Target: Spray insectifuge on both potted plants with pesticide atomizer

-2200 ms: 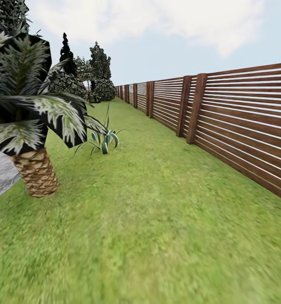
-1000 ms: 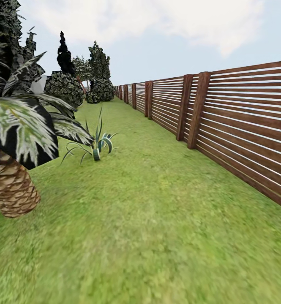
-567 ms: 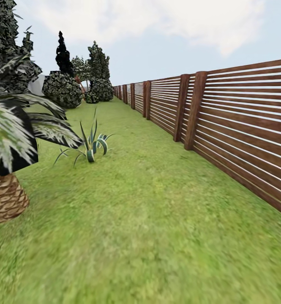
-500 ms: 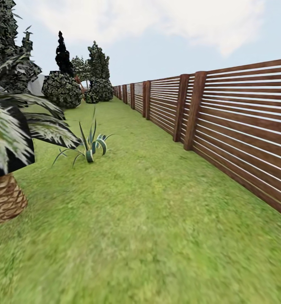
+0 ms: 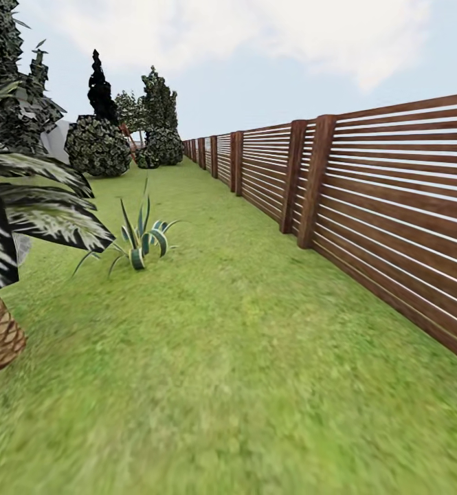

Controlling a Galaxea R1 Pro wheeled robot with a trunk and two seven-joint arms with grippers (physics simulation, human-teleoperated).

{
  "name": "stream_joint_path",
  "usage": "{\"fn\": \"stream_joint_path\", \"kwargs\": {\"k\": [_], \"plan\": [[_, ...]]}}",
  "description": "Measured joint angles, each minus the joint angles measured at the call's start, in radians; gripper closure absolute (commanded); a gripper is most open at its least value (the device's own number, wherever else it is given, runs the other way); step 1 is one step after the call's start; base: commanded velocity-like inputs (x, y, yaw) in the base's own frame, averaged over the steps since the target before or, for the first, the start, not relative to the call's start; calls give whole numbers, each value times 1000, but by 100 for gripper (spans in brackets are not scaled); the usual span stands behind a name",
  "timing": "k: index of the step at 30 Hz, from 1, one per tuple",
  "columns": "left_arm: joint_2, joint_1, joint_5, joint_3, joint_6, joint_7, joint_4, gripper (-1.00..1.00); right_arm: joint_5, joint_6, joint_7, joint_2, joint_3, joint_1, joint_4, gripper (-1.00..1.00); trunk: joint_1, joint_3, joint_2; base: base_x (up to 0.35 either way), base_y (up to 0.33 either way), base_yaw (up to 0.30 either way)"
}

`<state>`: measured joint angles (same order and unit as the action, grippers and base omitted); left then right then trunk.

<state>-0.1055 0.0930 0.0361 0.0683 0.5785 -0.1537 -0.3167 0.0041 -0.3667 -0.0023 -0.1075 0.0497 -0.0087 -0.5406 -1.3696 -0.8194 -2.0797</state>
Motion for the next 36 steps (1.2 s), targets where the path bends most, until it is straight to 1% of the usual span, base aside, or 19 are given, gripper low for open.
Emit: {"fn": "stream_joint_path", "kwargs": {"k": [11, 15, 17, 18, 19, 20, 21, 22, 23, 25, 26, 29, 33, 34, 36], "plan": [[0, 0, 0, -1, 1, 0, 0, -100, 0, 0, 1, 0, -2, 0, 0, -100, 0, 0, 0, 337, 0, 0], [-5, -1, -3, -2, 7, -2, 0, -100, 0, 0, 0, 0, -1, 0, 0, -100, 0, 0, 0, 337, 0, 0], [-29, -2, -3, -2, 13, -2, 0, -100, 0, 0, 0, 0, 0, 0, 0, -100, 0, 0, 0, 337, 0, 0], [-35, -2, -2, -2, 14, -2, 0, -100, 0, 0, 0, 0, 0, 0, 0, -100, 0, 0, 0, 337, 0, 0], [-50, -3, -1, -2, 14, -2, 0, -100, 0, 0, 0, 0, 0, 0, 0, -100, 0, 0, 0, 337, 0, 0], [-74, -3, 5, -1, 15, -1, 0, -100, 0, 0, 0, 0, 0, 0, 0, -100, 0, 0, 0, 337, 8, 0], [-83, -3, 8, -2, 15, -2, 0, -100, 0, 0, 0, 0, 0, 0, 0, -100, 0, 0, 0, 331, 61, 0], [-112, -3, 37, 2, 16, -6, 0, -100, 0, 0, 0, 0, 0, 0, 0, -100, 0, 0, 0, 328, 68, 0], [-127, -3, 55, 2, 16, -9, 0, -100, 0, 0, 0, 0, 0, 0, 0, -100, 0, 0, 0, 326, 64, 0], [-144, -3, 94, 1, 17, -14, 0, -100, 0, 0, 0, 0, -1, 0, 0, -100, 0, 0, 0, 324, 37, 0], [-149, -3, 107, 1, 17, -15, 0, -100, 0, 0, 0, 0, -1, 0, 0, -100, 0, 0, 0, 323, 18, 0], [-149, -3, 126, -1, 16, -16, 0, -100, 0, 0, 0, 0, -1, 0, 0, -100, 0, 0, 0, 322, 6, 0], [-143, -3, 128, -2, 13, -16, 0, -100, 0, 0, 0, 0, -2, 0, 0, -100, 0, 0, 0, 322, 1, 0], [-140, -3, 128, -4, 12, -15, 0, -100, 0, 0, 0, 0, -2, 0, 0, -100, 0, 0, 0, 325, 0, 0], [-122, 2, 128, -8, 11, -11, -4, -100, 0, 0, 0, 0, -1, 0, 0, -100, 0, 0, 0, 329, 0, 0]]}}
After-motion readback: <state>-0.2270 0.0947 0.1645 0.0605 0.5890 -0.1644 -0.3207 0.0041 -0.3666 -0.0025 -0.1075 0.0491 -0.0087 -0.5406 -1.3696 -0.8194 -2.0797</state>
